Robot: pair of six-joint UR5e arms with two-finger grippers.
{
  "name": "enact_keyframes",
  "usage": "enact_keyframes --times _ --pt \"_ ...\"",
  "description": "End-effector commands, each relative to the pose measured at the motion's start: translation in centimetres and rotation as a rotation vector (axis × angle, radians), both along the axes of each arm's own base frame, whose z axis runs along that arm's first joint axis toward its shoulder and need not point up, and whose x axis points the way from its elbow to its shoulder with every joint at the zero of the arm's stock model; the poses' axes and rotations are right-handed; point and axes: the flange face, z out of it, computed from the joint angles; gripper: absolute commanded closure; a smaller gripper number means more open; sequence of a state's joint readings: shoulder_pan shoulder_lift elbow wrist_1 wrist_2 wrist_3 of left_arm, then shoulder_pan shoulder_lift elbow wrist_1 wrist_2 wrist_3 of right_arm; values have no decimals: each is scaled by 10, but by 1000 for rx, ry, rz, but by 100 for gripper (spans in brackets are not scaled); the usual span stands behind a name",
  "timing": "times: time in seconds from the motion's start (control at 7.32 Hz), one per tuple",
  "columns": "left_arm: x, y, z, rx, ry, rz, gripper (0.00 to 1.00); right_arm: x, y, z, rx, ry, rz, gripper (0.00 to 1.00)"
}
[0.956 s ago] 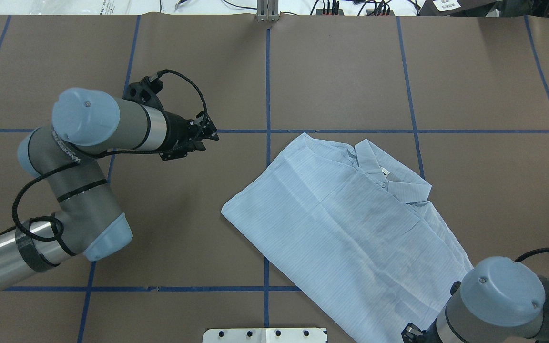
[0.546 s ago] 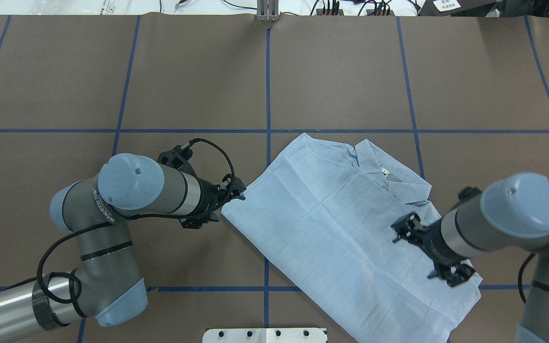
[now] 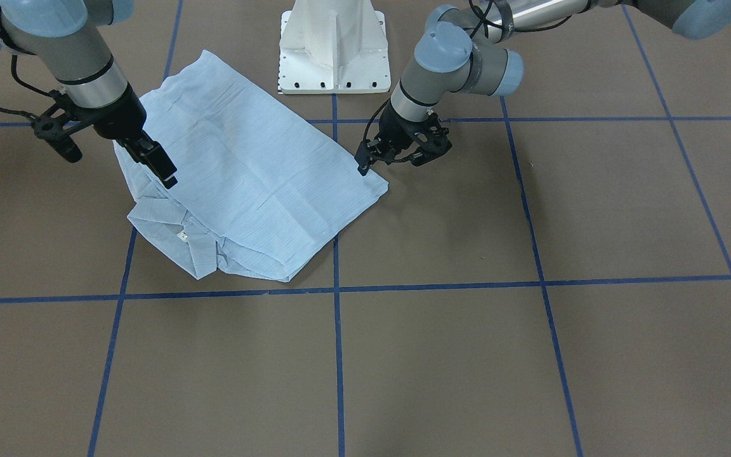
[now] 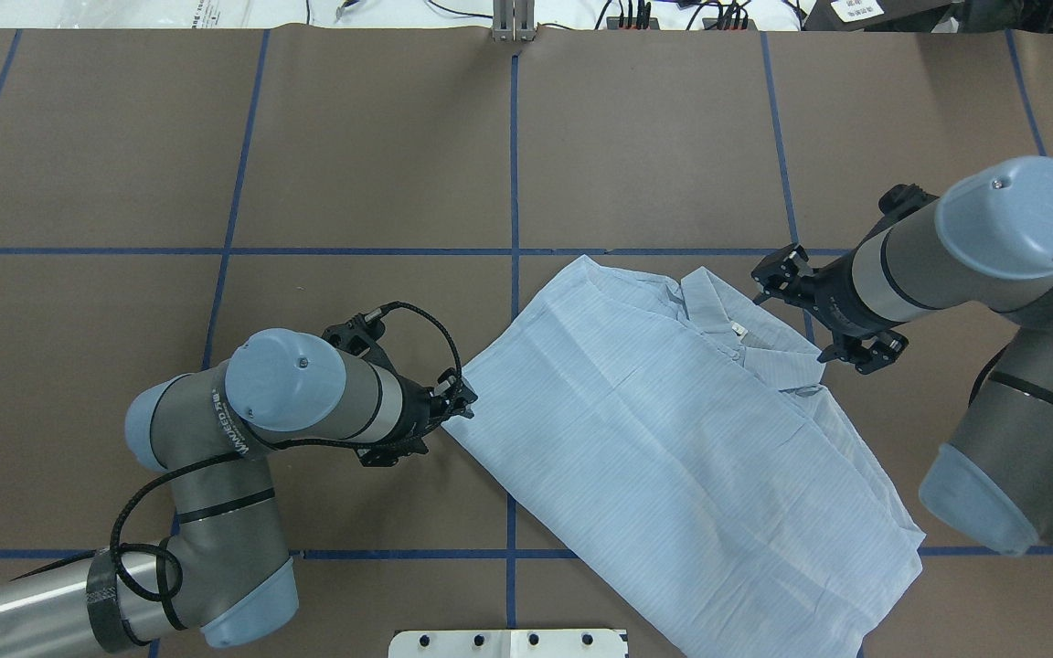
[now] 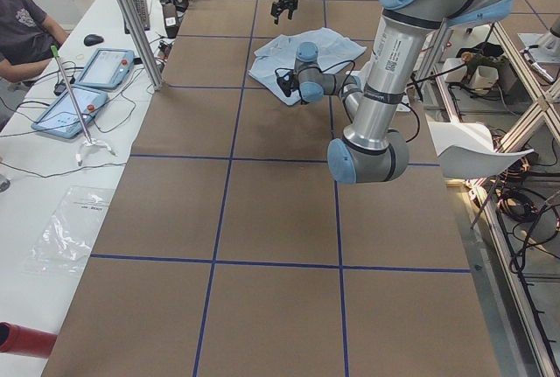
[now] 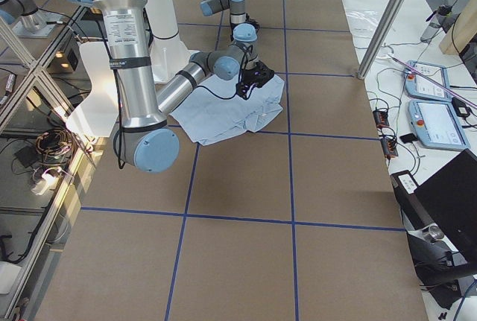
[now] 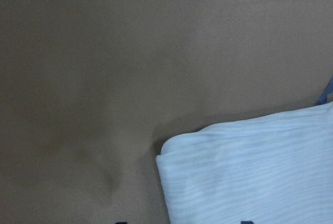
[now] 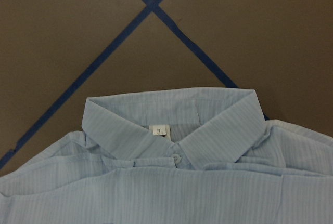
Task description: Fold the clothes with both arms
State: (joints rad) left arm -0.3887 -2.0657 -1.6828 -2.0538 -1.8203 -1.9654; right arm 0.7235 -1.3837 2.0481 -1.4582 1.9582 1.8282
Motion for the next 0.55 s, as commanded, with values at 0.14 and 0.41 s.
enact_keyframes --times 0.14,0.41 --pt "6 -7 -2 27 -11 -35 36 3 -10 7 5 16 6 0" --pt "12 -11 7 27 -35 -51 43 1 -12 13 -4 26 6 0"
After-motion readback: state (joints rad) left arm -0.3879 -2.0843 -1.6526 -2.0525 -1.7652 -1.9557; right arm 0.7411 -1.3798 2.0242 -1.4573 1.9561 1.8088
